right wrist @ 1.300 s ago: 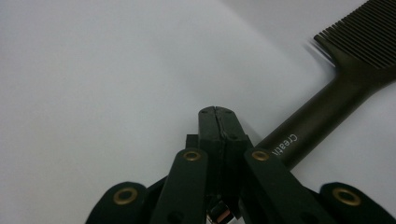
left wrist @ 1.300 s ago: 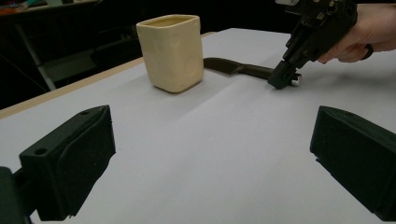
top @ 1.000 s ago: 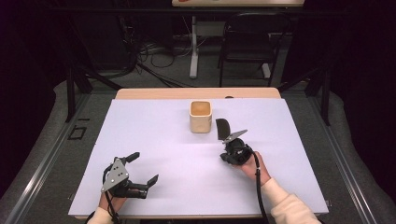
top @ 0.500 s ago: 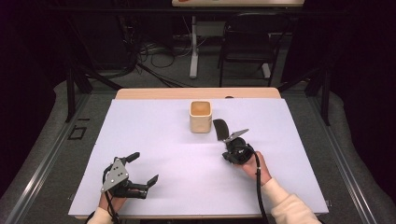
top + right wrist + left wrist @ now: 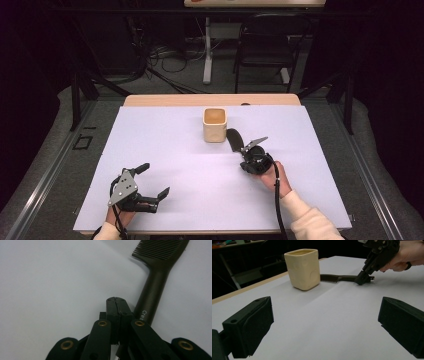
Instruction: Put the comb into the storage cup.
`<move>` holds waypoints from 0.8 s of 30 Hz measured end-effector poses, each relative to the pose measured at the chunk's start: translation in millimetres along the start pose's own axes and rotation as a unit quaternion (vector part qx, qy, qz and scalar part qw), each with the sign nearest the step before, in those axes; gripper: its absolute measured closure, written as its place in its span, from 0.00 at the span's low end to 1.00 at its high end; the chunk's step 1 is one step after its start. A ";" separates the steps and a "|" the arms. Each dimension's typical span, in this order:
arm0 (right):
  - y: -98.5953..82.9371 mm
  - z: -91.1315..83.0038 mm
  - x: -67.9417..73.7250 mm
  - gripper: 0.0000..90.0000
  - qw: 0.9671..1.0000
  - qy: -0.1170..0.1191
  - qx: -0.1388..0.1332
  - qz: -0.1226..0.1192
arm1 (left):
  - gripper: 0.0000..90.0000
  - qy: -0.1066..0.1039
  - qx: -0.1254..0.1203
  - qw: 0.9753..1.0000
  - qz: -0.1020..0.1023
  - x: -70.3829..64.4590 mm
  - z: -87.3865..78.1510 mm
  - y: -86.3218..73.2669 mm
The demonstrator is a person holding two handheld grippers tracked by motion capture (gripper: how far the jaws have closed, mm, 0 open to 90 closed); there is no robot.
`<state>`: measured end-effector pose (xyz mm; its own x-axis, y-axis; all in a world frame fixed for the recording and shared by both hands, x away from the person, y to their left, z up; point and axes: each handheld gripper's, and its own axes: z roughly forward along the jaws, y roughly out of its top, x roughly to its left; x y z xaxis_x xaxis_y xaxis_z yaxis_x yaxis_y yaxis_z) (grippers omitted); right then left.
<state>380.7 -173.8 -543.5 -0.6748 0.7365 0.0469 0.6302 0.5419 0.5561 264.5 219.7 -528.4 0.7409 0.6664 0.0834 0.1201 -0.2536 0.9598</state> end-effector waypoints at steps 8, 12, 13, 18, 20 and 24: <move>0.7 -21.2 4.0 0.61 0.999 0.039 0.002 0.021 | 0.00 -0.001 0.000 1.000 0.001 0.1 0.1 0.0; -1.5 -28.4 6.1 0.46 0.999 0.042 0.001 0.021 | 0.00 0.002 -0.001 1.000 0.000 0.2 0.2 -0.1; -2.5 -30.7 6.4 0.43 0.999 0.040 0.004 0.026 | 0.00 0.003 -0.001 1.000 -0.001 0.4 0.3 -0.1; -7.2 -40.1 3.2 0.30 0.999 0.036 0.000 0.034 | 0.00 0.002 -0.001 1.000 -0.001 0.4 0.4 0.1; -8.5 -43.8 2.8 0.29 0.999 0.037 0.001 0.033 | 0.00 0.003 -0.001 1.000 -0.001 0.5 0.3 0.1; -10.4 -50.0 3.0 0.24 0.999 0.035 -0.002 0.032 | 0.00 0.001 -0.001 1.000 0.000 0.1 0.4 0.3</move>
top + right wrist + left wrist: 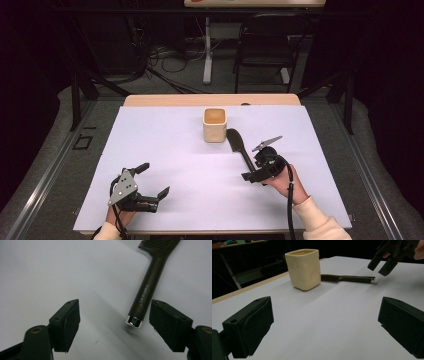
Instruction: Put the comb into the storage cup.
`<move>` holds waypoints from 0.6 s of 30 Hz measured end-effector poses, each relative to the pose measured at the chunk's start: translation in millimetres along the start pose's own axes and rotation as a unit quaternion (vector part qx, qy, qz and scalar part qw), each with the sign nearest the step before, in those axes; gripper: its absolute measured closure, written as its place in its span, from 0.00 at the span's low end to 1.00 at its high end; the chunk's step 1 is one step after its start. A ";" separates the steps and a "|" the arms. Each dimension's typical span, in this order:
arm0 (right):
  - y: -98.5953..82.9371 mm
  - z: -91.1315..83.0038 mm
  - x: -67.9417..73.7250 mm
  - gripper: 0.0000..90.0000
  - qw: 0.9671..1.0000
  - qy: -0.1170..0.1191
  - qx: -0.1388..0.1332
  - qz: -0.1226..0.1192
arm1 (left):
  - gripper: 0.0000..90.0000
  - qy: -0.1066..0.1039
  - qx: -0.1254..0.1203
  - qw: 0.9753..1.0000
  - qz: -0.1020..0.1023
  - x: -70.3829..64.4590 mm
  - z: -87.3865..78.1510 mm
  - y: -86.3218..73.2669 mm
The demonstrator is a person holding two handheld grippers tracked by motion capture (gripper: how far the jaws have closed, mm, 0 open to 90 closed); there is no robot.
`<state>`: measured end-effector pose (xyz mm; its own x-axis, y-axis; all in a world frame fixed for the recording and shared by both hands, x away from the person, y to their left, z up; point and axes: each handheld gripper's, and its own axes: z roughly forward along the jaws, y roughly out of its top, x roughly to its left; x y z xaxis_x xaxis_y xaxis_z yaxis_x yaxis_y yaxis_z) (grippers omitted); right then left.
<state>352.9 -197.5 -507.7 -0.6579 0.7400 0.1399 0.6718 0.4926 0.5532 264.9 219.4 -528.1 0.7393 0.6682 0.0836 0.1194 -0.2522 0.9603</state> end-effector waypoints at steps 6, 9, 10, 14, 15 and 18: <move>-0.1 -7.7 -0.8 0.17 1.000 -0.016 0.008 0.006 | 0.00 0.000 -0.004 1.000 -0.002 -0.5 -1.2 0.2; 1.2 -12.2 -3.4 0.15 1.000 -0.022 0.015 0.005 | 0.00 -0.001 -0.004 1.000 -0.002 -0.6 -1.1 0.2; 1.8 -13.2 -4.0 0.14 1.000 -0.023 0.013 0.009 | 0.00 0.000 -0.004 1.000 -0.002 -0.5 -1.1 0.2; 6.6 -18.4 -7.1 0.09 0.999 -0.028 0.017 0.011 | 0.00 0.001 -0.003 1.000 -0.003 -0.6 -0.8 0.3; 8.1 -19.6 -8.2 0.08 0.999 -0.028 0.022 0.009 | 0.00 0.001 -0.003 1.000 -0.002 -0.6 -0.7 0.3; 12.0 -19.8 -12.6 0.06 0.999 -0.026 0.028 0.010 | 0.00 0.000 -0.004 1.000 -0.001 -0.7 -0.8 0.5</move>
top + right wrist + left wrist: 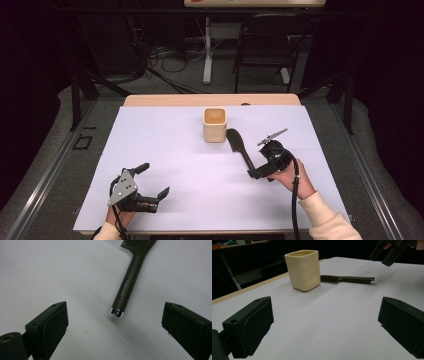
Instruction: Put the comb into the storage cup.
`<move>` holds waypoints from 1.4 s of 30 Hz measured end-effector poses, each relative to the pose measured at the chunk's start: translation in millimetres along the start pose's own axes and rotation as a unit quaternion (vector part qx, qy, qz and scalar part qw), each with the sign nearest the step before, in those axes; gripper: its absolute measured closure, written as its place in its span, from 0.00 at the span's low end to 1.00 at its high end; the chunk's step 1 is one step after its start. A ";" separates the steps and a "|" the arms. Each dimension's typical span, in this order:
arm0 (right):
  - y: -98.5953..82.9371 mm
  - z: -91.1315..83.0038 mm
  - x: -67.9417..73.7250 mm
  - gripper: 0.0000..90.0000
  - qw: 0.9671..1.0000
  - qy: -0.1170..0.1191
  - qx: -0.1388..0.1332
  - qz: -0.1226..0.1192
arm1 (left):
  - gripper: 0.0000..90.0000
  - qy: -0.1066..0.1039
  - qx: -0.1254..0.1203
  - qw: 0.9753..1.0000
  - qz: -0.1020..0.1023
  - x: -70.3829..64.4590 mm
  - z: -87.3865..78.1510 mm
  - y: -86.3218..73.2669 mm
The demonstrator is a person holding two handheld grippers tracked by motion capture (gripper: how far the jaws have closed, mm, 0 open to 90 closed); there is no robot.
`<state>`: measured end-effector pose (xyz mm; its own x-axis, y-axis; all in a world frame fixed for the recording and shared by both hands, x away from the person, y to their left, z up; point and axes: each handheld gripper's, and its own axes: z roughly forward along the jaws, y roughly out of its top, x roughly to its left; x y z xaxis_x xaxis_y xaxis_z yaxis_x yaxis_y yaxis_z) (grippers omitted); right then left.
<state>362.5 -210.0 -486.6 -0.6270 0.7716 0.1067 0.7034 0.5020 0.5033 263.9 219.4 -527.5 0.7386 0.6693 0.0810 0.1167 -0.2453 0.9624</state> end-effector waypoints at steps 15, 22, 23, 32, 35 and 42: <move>34.5 6.1 1.4 0.00 0.999 -0.026 0.033 0.000 | 0.00 -0.007 -0.009 1.000 0.001 -1.0 -3.6 1.3; 52.0 20.3 7.7 0.02 0.999 -0.031 0.041 -0.015 | 0.00 -0.008 -0.009 1.000 0.000 -1.3 -3.6 1.5; 54.1 21.7 8.3 0.03 0.998 -0.033 0.052 -0.021 | 0.00 -0.008 -0.009 1.000 0.000 -1.3 -3.6 1.5; 63.7 42.1 5.2 0.29 0.997 -0.047 0.062 -0.009 | 0.00 -0.008 -0.007 1.000 -0.001 -1.4 -3.5 1.4; 67.0 48.4 3.7 0.42 0.996 -0.053 0.068 -0.002 | 0.00 -0.008 -0.007 1.000 -0.001 -1.0 -3.2 1.3; 73.0 60.9 -1.4 0.58 0.993 -0.078 0.083 0.008 | 0.00 -0.010 -0.007 1.000 -0.001 -0.7 -3.7 1.3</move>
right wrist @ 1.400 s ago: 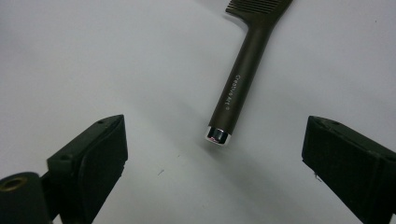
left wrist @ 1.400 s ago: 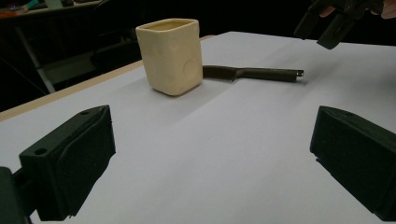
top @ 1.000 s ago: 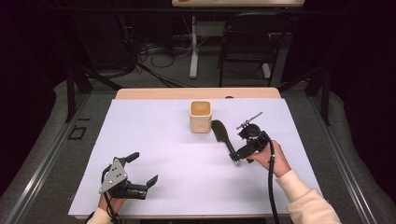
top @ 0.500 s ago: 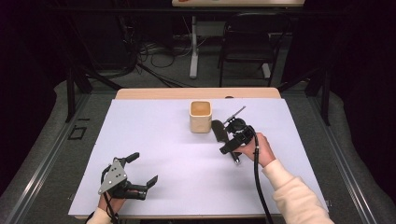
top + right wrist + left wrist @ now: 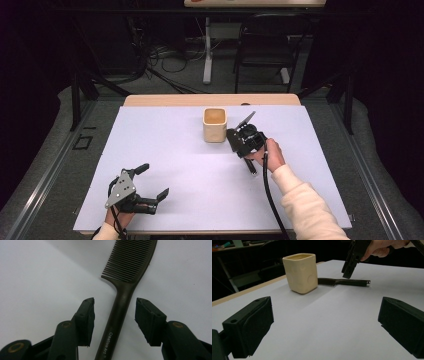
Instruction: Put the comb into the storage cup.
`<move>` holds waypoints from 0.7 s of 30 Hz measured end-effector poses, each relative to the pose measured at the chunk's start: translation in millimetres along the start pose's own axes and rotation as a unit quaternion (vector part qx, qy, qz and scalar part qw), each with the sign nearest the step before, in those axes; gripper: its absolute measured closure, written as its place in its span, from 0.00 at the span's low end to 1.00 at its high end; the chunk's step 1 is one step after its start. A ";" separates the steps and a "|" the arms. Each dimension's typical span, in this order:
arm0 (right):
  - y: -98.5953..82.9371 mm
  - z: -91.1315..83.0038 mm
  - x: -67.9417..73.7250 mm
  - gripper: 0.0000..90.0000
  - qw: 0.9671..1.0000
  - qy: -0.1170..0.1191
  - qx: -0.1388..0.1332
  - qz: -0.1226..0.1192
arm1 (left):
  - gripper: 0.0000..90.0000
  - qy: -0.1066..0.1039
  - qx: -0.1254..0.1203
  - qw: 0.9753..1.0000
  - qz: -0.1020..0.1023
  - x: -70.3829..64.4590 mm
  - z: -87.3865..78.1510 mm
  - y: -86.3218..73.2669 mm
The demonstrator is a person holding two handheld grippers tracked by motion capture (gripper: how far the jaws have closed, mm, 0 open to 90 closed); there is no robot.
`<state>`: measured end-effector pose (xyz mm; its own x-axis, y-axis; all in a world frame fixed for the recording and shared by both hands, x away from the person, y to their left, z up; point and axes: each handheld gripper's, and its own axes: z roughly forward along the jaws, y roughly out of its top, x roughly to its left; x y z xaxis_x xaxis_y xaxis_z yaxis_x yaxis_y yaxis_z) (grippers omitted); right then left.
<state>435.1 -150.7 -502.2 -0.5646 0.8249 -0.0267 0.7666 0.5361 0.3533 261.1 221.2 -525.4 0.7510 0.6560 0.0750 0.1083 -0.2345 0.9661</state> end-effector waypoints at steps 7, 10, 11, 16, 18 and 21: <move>4.0 6.6 -1.2 0.65 1.000 -0.021 0.002 0.001 | 0.00 0.000 -0.001 1.000 0.000 -0.6 -0.2 0.2; 5.2 9.3 -1.3 0.65 1.000 -0.026 0.003 0.002 | 0.00 0.000 0.003 1.000 -0.001 -0.5 0.1 0.0; 5.1 10.7 -1.0 0.65 1.000 -0.030 0.003 0.003 | 0.00 0.000 0.006 1.000 -0.001 -0.4 0.5 -0.2; 6.1 16.3 -0.5 0.68 0.999 -0.032 0.008 0.010 | 0.00 0.000 0.005 1.000 -0.001 -0.7 0.3 -0.2; 6.0 19.6 -2.7 0.69 0.999 -0.031 0.007 0.015 | 0.00 0.000 0.005 1.000 -0.001 -0.6 0.3 -0.2; 5.0 24.3 -5.4 0.69 0.999 -0.030 0.012 0.022 | 0.00 0.000 0.004 1.000 -0.001 -0.7 0.1 -0.2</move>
<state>449.4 -148.1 -523.1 -0.5120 0.8564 -0.0672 0.7979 0.5031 0.3320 260.6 220.7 -525.6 0.7504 0.6569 0.0734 0.1154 -0.2396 0.9640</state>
